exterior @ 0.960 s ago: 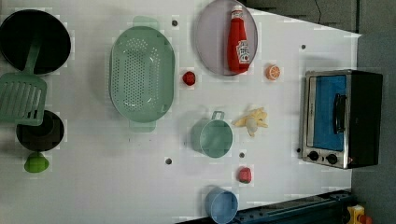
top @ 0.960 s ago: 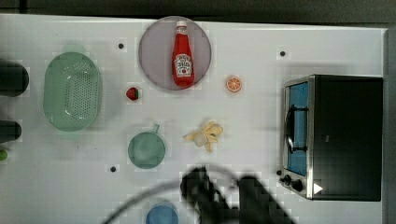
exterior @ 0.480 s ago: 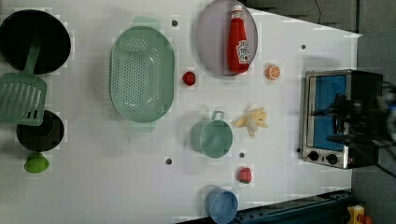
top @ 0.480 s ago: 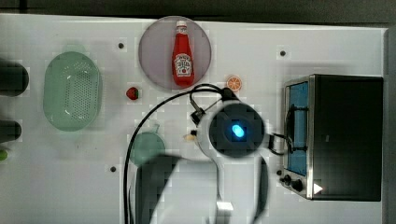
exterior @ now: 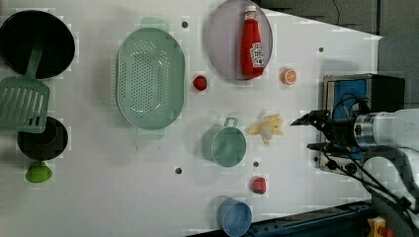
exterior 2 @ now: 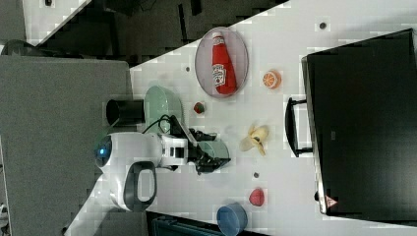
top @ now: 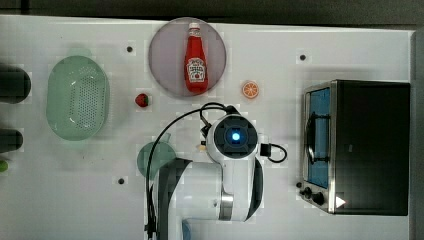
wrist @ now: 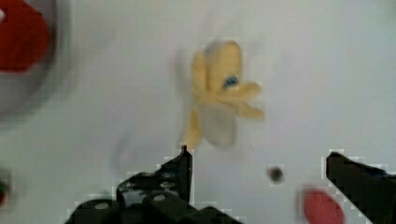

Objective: Pick banana from table and place on oven.

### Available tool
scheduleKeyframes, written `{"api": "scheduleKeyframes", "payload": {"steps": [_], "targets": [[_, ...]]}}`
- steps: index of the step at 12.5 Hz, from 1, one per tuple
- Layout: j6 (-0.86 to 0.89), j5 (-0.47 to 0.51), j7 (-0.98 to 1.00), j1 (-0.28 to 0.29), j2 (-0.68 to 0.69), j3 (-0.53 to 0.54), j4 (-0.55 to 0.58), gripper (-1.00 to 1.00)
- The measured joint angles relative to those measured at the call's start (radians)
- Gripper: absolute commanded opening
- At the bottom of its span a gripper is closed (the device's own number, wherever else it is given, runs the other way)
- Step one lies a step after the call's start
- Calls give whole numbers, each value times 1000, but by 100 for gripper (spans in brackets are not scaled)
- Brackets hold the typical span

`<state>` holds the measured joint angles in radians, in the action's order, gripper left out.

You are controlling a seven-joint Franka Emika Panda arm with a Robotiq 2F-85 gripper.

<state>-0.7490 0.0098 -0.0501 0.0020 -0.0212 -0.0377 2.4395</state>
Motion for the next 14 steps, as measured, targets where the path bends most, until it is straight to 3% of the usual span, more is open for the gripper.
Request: {"api": "scheduleKeyframes", "payload": {"steps": [3, 9, 10, 14], "targets": [[-184, -22, 0, -11, 99, -8, 2, 100], [-410, 7, 0, -10, 373, -24, 12, 100], [-408, -1, 0, -1, 407, -29, 21, 93], [-433, -15, -1, -4, 410, -5, 27, -5]]}}
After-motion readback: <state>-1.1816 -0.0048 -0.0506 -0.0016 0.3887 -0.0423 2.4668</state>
